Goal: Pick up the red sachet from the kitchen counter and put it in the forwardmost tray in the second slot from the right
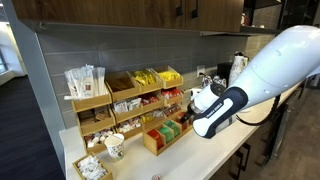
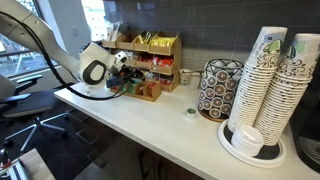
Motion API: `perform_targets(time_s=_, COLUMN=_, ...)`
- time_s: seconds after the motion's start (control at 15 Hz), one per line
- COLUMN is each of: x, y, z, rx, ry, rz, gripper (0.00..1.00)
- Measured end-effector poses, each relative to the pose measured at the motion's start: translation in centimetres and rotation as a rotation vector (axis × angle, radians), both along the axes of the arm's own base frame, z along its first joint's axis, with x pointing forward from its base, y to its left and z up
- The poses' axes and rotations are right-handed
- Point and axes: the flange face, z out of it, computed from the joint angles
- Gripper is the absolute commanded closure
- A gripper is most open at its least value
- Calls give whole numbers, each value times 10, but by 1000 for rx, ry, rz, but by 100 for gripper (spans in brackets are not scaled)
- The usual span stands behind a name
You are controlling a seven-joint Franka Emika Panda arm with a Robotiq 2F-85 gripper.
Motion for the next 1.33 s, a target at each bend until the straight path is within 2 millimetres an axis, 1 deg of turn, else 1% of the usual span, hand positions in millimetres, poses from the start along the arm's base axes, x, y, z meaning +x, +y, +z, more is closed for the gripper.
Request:
perform_targets(time_s=0.2, x=-15, y=6, z=11, rx=18, ry=10, rz=86, gripper=0)
perform_targets(time_s=0.4, x=-37, y=13, z=20, rx=30, ry=42, rz=206, gripper=0)
perform_targets(time_s=0.53, x=-52, y=11, z=22, rx=46, ry=94, rz=265, gripper=0)
perform_targets(time_s=0.67, x=-62, y=4, z=23, rx=67, ry=159, rz=300, gripper=0)
perform_targets(time_s=0.87, x=-67, y=-11, z=22, rx=91, ry=252, rz=303, gripper=0)
perform_targets(time_s=1.07, x=-68, y=-25, z=22, rx=97, ry=303, rz=280, gripper=0)
perform_targets(time_s=1.33, x=-68, y=-33, z=29, rx=102, ry=311, rz=253, gripper=0)
